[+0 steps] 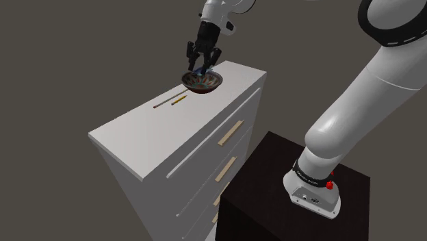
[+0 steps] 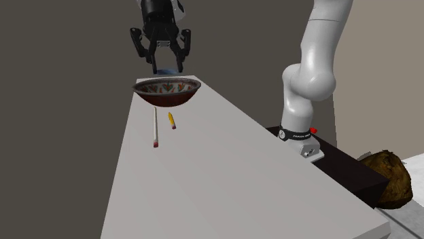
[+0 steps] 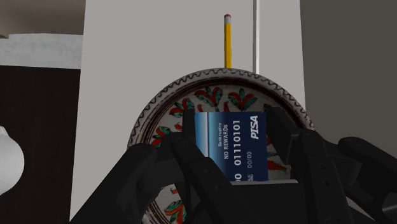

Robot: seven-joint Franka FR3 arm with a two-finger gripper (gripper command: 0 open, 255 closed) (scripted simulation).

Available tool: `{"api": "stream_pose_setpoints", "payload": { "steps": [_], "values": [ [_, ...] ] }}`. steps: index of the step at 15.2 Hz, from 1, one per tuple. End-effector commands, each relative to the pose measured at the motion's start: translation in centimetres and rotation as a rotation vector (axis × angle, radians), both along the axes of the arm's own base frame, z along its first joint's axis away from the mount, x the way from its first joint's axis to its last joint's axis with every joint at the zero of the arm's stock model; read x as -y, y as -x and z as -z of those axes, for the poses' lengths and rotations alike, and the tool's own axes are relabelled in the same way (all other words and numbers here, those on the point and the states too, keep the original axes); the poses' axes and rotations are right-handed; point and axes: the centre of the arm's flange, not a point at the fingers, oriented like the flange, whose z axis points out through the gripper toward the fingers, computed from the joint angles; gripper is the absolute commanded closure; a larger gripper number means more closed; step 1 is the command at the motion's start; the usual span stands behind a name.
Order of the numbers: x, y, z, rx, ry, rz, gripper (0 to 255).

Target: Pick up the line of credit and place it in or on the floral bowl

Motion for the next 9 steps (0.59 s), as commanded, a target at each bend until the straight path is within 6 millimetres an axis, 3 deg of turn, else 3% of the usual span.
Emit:
{"api": "stream_pose_setpoints", "payload": {
  "steps": [1,5,9],
  "values": [
    [0.0,-0.1,1.1,0.0,0.0,0.0,255],
    [0.0,-0.1,3.0,0.0,0.0,0.0,255],
    [0.0,-0.1,3.0,0.0,0.0,0.0,255]
  ]
}}
